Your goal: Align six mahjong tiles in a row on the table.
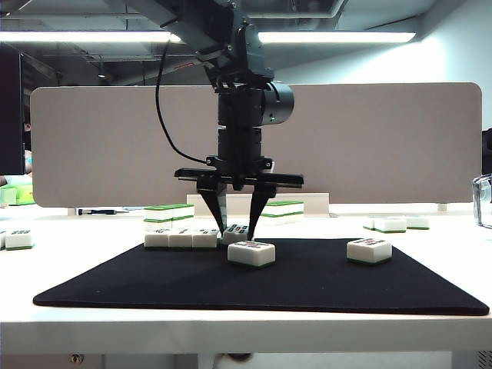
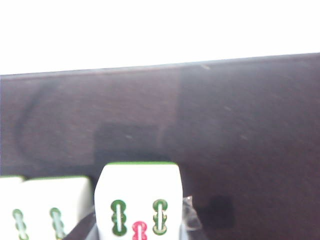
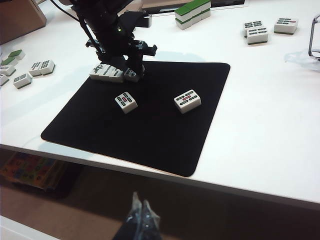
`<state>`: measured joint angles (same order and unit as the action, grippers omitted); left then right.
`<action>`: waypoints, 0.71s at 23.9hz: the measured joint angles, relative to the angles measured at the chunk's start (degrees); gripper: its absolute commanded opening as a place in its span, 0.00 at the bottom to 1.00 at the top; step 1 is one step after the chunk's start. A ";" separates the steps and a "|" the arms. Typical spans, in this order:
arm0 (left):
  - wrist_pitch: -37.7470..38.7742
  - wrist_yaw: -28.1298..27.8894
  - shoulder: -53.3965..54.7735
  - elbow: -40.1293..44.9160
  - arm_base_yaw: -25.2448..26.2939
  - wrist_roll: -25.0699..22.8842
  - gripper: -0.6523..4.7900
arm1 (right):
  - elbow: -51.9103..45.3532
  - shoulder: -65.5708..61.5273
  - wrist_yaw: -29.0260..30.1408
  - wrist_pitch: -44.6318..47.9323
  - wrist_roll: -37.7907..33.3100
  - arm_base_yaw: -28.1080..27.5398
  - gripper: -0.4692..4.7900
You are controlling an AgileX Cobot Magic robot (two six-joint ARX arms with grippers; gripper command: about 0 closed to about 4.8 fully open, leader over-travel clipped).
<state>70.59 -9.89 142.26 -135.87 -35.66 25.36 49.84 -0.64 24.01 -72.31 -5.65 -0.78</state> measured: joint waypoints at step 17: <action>0.07 3.26 -3.41 -0.04 0.07 -0.26 0.59 | 0.00 0.00 0.00 0.00 0.00 0.00 0.09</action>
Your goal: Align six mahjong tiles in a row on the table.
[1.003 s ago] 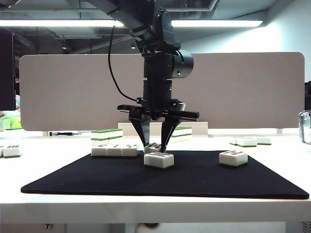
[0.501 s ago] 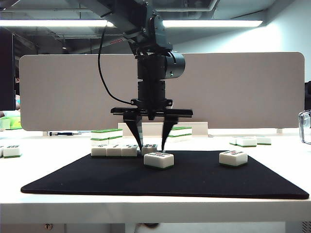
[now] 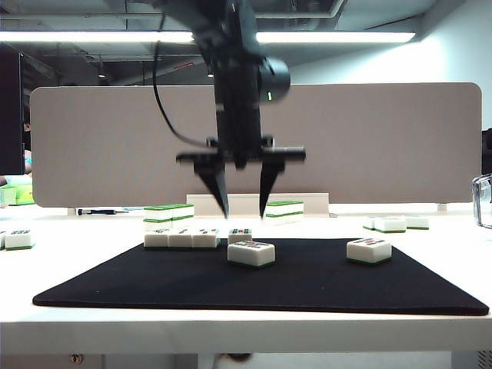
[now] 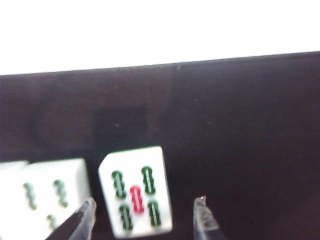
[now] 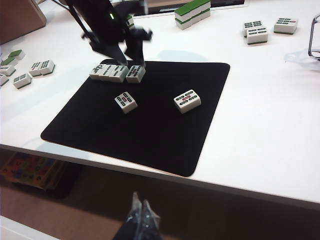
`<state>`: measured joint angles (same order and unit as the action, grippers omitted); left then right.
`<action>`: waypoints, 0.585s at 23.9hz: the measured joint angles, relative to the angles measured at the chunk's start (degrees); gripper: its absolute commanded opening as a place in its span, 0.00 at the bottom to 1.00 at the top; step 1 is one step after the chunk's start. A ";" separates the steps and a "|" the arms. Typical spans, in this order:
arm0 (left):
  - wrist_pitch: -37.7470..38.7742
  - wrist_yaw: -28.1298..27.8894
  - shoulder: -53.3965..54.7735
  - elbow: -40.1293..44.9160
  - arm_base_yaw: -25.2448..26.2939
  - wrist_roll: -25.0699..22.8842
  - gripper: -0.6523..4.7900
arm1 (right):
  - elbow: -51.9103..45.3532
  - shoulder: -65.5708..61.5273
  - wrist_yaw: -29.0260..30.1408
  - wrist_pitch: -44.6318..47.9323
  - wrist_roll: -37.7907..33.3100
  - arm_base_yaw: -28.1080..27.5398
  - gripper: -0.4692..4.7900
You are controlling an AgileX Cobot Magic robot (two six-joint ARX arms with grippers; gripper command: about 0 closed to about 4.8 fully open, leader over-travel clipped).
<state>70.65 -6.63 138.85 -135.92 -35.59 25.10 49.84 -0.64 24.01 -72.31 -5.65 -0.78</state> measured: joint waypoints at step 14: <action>-5.38 0.39 -0.48 -0.09 -11.91 -20.24 0.68 | -0.02 0.00 0.00 0.00 0.00 0.00 0.09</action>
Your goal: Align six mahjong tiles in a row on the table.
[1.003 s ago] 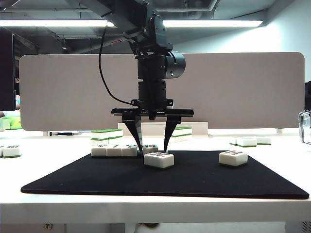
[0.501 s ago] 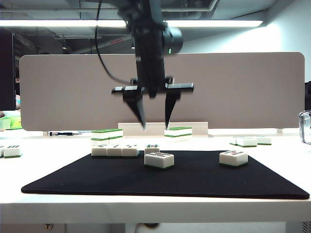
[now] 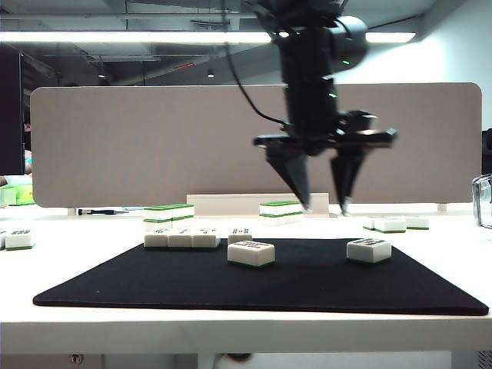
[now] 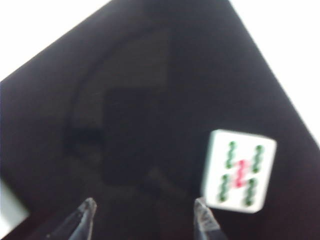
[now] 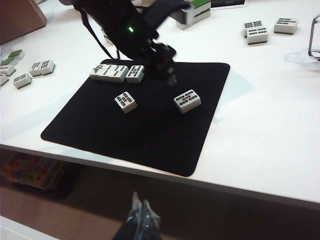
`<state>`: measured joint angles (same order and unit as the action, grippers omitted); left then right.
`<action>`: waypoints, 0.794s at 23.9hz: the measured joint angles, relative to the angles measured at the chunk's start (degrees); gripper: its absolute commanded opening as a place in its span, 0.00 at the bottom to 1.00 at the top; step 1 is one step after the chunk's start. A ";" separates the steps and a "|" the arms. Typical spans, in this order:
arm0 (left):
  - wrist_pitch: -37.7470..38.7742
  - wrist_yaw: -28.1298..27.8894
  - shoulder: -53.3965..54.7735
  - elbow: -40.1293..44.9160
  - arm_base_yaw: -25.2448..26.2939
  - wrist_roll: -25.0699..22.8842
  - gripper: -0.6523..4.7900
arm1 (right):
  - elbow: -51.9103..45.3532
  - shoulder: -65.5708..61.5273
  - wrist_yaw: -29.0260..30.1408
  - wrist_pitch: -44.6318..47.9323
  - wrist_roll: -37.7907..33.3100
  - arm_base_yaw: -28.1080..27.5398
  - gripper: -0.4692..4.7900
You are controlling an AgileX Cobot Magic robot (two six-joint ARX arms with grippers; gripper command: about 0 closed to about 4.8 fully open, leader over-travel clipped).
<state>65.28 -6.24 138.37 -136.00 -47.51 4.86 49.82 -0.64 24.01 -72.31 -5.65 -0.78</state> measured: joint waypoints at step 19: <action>-4.61 2.58 5.20 0.09 -4.48 -0.13 0.85 | 0.00 0.00 0.02 0.02 0.00 0.00 0.09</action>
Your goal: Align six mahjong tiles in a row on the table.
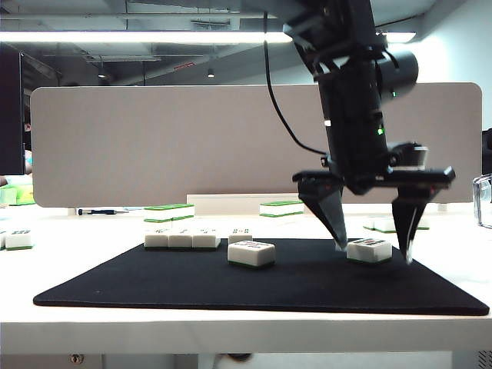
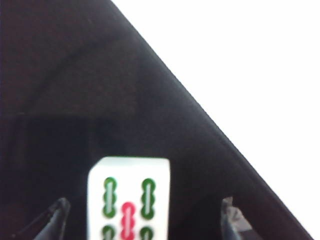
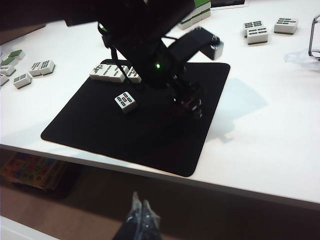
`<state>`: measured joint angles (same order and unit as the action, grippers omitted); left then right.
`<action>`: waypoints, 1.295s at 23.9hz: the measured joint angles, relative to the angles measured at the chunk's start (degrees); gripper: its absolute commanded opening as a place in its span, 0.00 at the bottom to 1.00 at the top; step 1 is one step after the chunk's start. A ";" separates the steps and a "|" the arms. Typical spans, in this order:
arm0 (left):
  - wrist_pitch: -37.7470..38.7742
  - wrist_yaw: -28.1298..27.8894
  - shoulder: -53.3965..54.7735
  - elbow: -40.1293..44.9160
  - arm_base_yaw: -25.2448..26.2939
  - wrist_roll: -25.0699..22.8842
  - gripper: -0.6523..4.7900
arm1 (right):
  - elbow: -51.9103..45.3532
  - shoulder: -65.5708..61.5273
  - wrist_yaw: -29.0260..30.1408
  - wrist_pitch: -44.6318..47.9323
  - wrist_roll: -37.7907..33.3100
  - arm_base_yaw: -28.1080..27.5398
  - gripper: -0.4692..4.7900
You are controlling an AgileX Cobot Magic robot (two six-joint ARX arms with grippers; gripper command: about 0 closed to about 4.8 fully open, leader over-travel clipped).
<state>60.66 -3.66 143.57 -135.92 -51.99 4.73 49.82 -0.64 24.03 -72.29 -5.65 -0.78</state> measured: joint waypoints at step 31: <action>5.99 -5.81 0.13 -0.15 11.41 15.69 0.45 | 0.02 0.00 -0.02 0.00 0.00 0.00 0.09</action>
<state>66.65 -9.48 143.70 -136.07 -40.58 20.43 49.84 -0.64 24.01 -72.29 -5.65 -0.78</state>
